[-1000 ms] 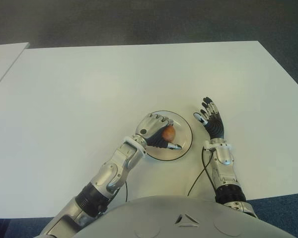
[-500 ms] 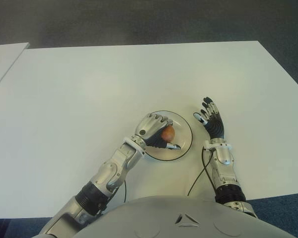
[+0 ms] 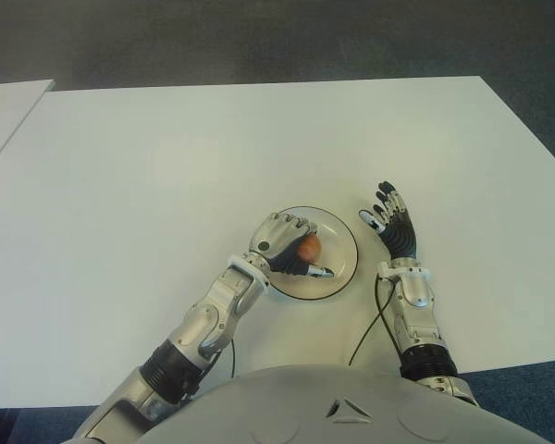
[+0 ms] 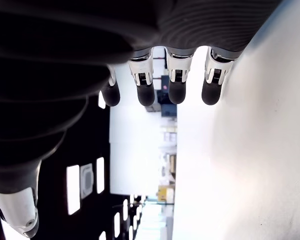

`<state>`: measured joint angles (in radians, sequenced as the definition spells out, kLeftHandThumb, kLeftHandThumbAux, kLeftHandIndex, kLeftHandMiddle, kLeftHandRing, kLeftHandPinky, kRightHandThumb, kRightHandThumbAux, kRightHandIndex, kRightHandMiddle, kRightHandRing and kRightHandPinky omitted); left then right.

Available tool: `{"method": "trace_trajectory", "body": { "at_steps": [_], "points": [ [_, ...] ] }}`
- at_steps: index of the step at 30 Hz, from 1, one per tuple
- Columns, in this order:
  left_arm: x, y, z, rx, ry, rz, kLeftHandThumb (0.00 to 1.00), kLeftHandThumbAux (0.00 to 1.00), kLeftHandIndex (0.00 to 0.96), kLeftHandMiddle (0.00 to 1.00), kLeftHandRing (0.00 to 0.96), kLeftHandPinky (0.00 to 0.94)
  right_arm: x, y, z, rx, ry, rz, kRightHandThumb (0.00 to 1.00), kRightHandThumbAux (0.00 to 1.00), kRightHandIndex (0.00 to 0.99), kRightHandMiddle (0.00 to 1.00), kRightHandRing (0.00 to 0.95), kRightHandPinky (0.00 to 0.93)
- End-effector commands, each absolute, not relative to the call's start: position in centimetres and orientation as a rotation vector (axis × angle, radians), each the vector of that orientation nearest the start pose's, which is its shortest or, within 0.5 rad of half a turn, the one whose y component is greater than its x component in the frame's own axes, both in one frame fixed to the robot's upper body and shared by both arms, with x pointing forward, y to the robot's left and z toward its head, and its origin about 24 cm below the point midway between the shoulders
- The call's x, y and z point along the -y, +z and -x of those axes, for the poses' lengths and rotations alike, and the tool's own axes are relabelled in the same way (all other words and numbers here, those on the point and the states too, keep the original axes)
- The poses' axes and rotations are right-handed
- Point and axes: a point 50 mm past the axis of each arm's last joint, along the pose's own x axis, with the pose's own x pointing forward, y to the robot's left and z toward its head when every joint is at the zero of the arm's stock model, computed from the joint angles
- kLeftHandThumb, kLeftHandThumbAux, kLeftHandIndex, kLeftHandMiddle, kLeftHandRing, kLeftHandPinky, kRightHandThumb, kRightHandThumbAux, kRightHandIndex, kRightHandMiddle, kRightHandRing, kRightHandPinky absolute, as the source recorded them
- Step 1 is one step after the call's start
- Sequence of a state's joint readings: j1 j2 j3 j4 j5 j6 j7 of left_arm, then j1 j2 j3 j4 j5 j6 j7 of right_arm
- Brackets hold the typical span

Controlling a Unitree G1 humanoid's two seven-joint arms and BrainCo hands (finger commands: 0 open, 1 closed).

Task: Put the apples into the plate.

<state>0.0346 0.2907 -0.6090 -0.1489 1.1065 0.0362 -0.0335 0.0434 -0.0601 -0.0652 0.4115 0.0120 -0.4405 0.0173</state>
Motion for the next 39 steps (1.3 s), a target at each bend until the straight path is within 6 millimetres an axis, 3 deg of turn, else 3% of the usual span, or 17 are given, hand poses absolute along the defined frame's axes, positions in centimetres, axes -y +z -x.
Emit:
{"method": "trace_trajectory", "body": {
  "at_steps": [1, 17, 39],
  "points": [
    [-6.28, 3.68, -20.42, 0.315, -0.540, -1.295, 0.071, 0.302, 0.000, 0.000, 0.000, 0.000, 17.94, -4.60, -20.72, -0.171, -0.075, 0.036, 0.134, 0.609, 0.000, 0.000, 0.000, 0.000],
    [-6.45, 3.98, -20.63, 0.343, -0.522, -1.267, 0.086, 0.305, 0.000, 0.000, 0.000, 0.000, 17.85, -4.52, -20.89, -0.152, -0.096, 0.011, 0.152, 0.534, 0.000, 0.000, 0.000, 0.000],
    [-6.50, 4.28, -20.76, 0.346, -0.516, -1.261, 0.094, 0.312, 0.000, 0.000, 0.000, 0.000, 17.81, -4.42, -20.90, -0.152, -0.088, 0.005, 0.152, 0.554, 0.000, 0.000, 0.000, 0.000]
  ]
}}
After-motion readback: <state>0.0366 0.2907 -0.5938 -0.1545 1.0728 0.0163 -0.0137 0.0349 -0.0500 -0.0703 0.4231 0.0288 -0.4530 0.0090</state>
